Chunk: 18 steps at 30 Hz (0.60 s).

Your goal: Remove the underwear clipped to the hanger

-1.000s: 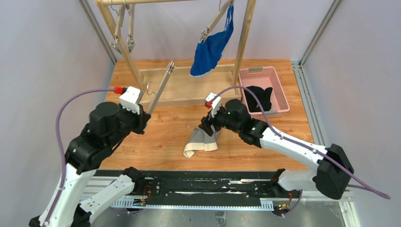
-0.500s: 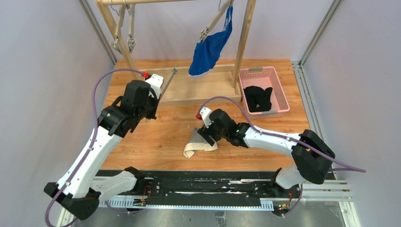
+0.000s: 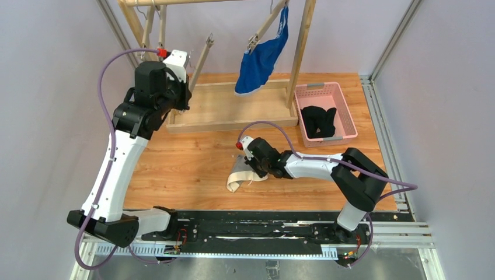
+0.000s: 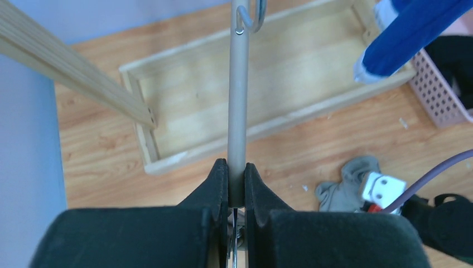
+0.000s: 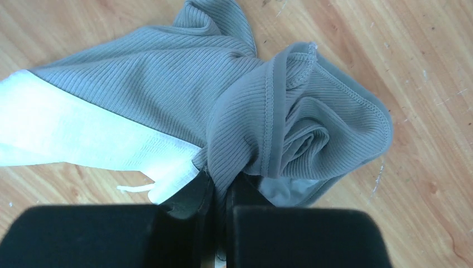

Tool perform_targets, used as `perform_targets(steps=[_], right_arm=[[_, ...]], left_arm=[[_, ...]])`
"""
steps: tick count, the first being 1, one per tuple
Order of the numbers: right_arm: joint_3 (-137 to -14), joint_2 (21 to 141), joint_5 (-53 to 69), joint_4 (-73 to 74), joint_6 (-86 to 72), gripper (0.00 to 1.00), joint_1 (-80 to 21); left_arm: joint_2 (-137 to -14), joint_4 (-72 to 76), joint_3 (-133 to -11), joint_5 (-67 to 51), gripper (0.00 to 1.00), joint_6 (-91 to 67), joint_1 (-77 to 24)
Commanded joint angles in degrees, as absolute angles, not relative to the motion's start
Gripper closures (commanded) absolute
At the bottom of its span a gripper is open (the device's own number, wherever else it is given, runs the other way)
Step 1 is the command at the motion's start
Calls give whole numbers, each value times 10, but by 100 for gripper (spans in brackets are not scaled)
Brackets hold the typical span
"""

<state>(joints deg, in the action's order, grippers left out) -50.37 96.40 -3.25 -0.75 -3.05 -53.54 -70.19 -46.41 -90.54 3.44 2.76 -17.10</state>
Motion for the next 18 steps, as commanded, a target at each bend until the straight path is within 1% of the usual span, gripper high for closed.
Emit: perform_targets(steps=[1, 4, 10, 14, 18], right_arm=[[-523, 987, -78, 76, -42, 99, -537], [-533, 942, -125, 97, -44, 100, -537], [-560, 842, -280, 153, -32, 99, -513], [-564, 765, -292, 158, -29, 99, -451], [-565, 698, -286, 123, -11, 100, -387]], left_arm=[[-721, -433, -969, 13, 100, 25, -167], [-751, -441, -1013, -6, 100, 22, -160], [-813, -459, -1098, -26, 100, 18, -149], [-826, -461, -1124, -25, 100, 17, -145], [-829, -451, -1130, -32, 100, 6, -132]])
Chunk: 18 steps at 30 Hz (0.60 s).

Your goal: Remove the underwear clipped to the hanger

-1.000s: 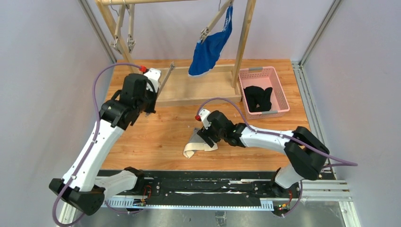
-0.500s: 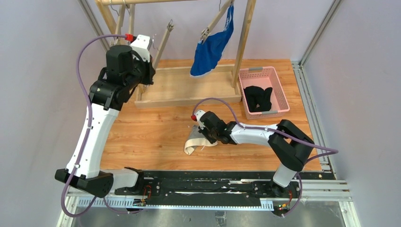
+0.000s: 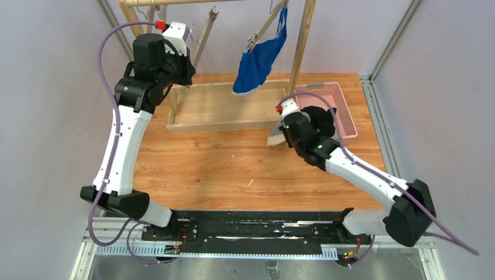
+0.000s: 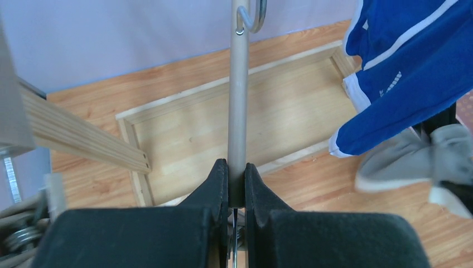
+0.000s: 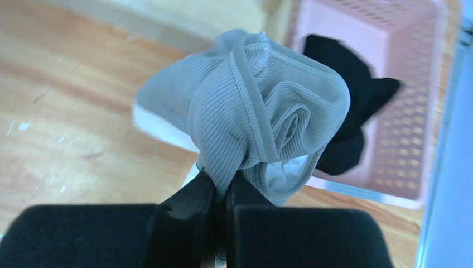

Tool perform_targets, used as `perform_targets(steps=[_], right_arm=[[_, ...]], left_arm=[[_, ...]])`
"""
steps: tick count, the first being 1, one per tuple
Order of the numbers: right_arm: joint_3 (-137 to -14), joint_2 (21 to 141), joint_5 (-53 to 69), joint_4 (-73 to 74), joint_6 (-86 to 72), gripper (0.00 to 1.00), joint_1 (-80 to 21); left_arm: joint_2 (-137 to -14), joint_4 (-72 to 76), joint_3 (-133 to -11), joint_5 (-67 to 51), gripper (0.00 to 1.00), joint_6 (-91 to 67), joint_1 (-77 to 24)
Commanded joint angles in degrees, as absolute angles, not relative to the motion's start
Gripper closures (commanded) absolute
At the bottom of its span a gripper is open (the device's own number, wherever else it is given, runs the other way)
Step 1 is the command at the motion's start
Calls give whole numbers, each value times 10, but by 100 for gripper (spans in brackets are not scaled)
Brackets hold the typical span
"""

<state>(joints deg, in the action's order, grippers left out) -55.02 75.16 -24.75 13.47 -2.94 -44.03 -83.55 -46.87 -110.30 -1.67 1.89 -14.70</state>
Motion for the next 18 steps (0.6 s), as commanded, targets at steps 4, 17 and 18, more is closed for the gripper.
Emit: perform_targets(steps=[4, 17, 18], right_arm=[[-577, 671, -294, 105, 12, 100, -319], [-582, 712, -190, 31, 6, 100, -111], [-578, 720, -187, 23, 7, 100, -105]], left_arm=[[-833, -437, -1136, -42, 100, -9, -121], [-862, -403, -1203, -42, 100, -56, -99], [-869, -405, -1216, -43, 100, -57, -96]])
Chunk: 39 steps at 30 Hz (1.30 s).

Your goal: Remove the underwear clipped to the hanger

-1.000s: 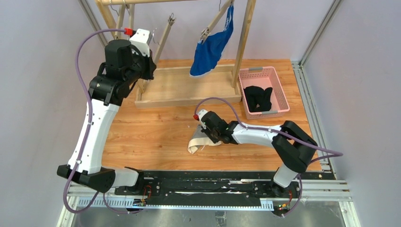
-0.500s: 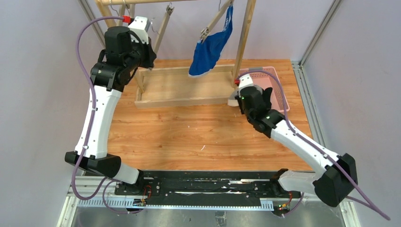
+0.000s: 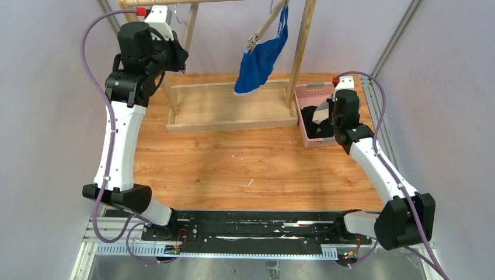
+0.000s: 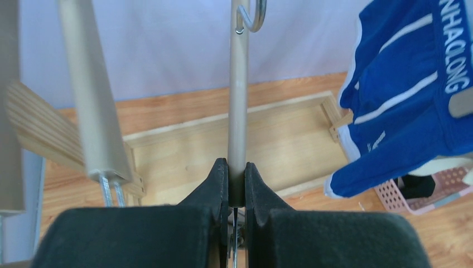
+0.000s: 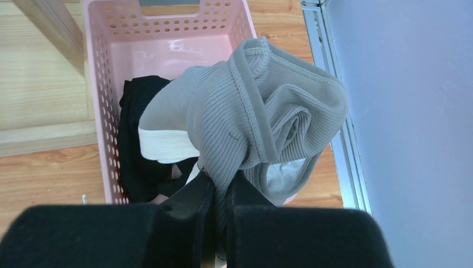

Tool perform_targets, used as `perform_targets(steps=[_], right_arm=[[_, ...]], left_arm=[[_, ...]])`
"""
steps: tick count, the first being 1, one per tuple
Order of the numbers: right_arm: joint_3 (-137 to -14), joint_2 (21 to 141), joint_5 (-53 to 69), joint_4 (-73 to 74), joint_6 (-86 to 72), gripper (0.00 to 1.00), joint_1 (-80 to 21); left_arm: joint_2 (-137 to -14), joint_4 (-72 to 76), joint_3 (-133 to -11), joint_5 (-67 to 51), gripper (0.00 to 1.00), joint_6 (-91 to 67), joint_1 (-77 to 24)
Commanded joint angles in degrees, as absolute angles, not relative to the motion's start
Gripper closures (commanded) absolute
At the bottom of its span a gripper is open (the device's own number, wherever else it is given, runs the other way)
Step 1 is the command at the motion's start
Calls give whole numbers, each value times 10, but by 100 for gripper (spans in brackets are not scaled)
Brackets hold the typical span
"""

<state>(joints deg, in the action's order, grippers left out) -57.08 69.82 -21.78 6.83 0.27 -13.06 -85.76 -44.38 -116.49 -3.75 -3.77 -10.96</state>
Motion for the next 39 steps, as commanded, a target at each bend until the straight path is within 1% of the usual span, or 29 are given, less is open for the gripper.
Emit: perform_targets(steps=[1, 4, 7, 15, 23, 27, 30, 34, 35, 36, 38, 39], right_arm=[[-574, 729, -185, 15, 8, 100, -99], [-555, 757, -173, -23, 11, 99, -86], [-540, 796, -165, -49, 1, 99, -75], [-538, 881, -150, -50, -6, 99, -69], [-529, 916, -141, -44, -18, 99, -69], [-533, 931, -141, -43, -18, 99, -69], [-546, 944, -147, -25, -16, 99, -69], [-555, 951, -148, -14, -17, 99, -69], [-555, 951, -146, -12, -17, 98, -69], [-557, 952, -145, -10, -18, 91, -69], [-558, 951, -142, -9, -19, 71, -69], [-559, 950, -140, -9, -20, 62, -69]], left_arm=[[-875, -407, -1228, -45, 100, -60, -93], [-890, -410, -1253, -52, 100, -66, -87], [-896, -400, -1252, -53, 100, -71, -85], [-920, -383, -1262, -53, 100, -83, -75], [-966, -413, -1323, -57, 100, -75, -66], [-977, -410, -1335, -58, 100, -75, -63], [-987, -422, -1345, -60, 95, -73, -61], [-980, -423, -1329, -62, 78, -70, -61], [-977, -423, -1321, -62, 74, -69, -61], [-971, -421, -1315, -62, 71, -67, -61], [-958, -412, -1302, -61, 64, -62, -61], [-952, -410, -1298, -59, 62, -59, -61]])
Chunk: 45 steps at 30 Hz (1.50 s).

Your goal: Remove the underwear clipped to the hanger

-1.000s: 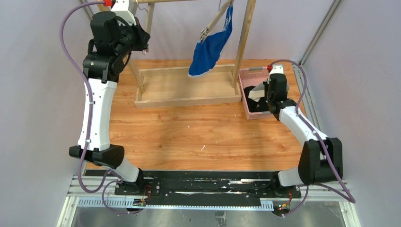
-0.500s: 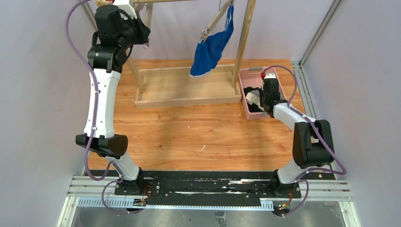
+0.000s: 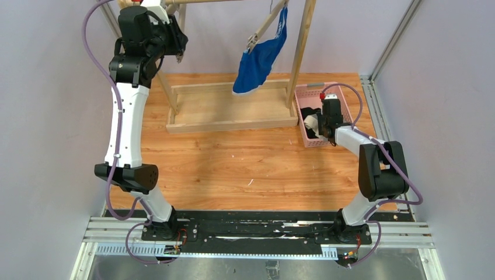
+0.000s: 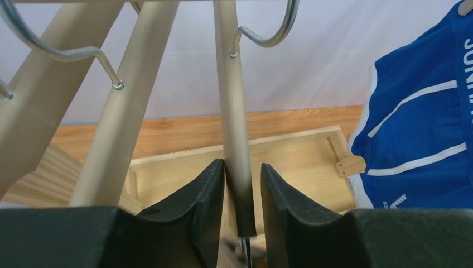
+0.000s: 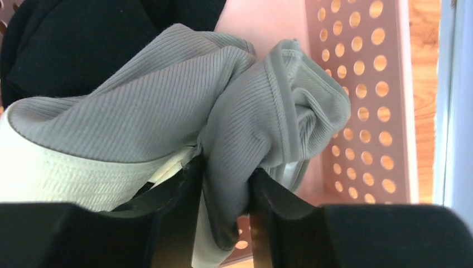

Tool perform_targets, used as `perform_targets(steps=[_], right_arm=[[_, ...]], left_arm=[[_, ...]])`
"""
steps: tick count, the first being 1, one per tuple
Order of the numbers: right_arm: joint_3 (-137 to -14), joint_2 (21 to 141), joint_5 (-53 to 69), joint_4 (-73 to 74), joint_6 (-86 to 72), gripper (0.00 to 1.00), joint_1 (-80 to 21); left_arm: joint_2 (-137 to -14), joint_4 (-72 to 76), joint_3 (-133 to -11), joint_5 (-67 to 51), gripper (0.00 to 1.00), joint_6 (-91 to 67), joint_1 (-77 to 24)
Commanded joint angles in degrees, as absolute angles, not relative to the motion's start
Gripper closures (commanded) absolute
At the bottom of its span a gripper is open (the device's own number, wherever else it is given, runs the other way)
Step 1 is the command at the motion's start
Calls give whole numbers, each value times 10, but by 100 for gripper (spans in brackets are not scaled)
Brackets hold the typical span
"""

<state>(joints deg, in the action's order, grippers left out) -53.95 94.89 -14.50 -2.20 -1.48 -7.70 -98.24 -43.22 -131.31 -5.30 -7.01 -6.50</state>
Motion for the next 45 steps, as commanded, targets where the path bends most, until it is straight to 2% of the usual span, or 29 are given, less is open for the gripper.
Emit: perform_targets(steps=[1, 3, 6, 12, 18, 24, 36, 40, 45], right_arm=[[-559, 950, -141, -9, -21, 55, -69], [-561, 948, -140, -8, -21, 46, -69], [-566, 940, -143, -4, -19, 40, -69], [-582, 892, -141, 13, -6, 39, -69], [-584, 815, -140, 31, 4, 38, -69], [-568, 730, -138, 32, 8, 37, -70], [-528, 574, -122, 38, -14, 35, -104], [-506, 537, -111, 34, -27, 35, -111], [-498, 520, -106, 49, -36, 36, -121]], left_arm=[[-946, -407, -1294, -57, 59, -56, -61], [-934, -403, -1290, -55, 55, -53, -61], [-916, -405, -1289, -52, 53, -49, -61], [-878, -428, -1277, -40, 44, -37, -61], [-827, -425, -1237, -36, 40, -20, -61], [-802, -432, -1230, -109, 35, -14, -69], [-898, -455, -1369, -91, 32, 23, -235], [-913, -387, -1357, -97, 32, 23, -252], [-871, -217, -1225, -128, 30, -5, -252]])
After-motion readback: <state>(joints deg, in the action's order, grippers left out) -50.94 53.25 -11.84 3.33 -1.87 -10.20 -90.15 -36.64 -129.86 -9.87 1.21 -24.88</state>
